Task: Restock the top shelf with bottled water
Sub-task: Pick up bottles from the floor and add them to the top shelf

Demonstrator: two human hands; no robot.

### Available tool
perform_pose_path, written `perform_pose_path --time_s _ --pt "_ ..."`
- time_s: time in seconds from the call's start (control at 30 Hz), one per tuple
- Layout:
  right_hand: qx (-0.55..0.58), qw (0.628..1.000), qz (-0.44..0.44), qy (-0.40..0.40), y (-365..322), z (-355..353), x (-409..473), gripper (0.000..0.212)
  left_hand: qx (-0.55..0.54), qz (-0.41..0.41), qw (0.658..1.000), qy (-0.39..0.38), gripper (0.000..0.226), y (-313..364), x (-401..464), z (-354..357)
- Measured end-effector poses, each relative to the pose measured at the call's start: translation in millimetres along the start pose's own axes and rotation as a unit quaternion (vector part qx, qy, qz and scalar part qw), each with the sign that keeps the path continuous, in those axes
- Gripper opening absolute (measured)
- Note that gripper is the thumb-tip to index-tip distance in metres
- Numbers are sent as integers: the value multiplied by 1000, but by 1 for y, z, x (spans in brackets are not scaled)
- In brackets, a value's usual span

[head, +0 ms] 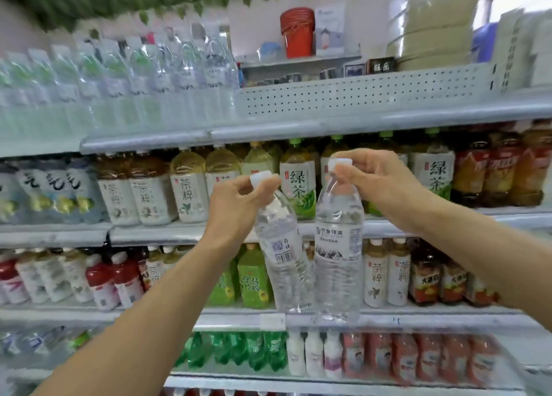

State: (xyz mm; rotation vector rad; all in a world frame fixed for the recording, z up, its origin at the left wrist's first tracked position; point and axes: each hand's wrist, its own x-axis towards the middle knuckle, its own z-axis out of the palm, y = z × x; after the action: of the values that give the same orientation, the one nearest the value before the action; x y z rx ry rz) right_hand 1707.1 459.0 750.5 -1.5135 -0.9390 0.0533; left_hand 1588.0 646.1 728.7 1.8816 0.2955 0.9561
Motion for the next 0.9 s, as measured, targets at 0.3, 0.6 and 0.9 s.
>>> perform_pose_path --time_s 0.3,0.6,0.9 --pt "53 989 -80 115 -65 26 105 16 39 16 998 42 47 22 84 -33" --pt "79 955 -178 225 -126 52 242 22 24 54 998 31 51 13 181 -79" --pt "-73 931 -228 275 -113 82 342 24 -12 59 998 -11 54 1 249 -100"
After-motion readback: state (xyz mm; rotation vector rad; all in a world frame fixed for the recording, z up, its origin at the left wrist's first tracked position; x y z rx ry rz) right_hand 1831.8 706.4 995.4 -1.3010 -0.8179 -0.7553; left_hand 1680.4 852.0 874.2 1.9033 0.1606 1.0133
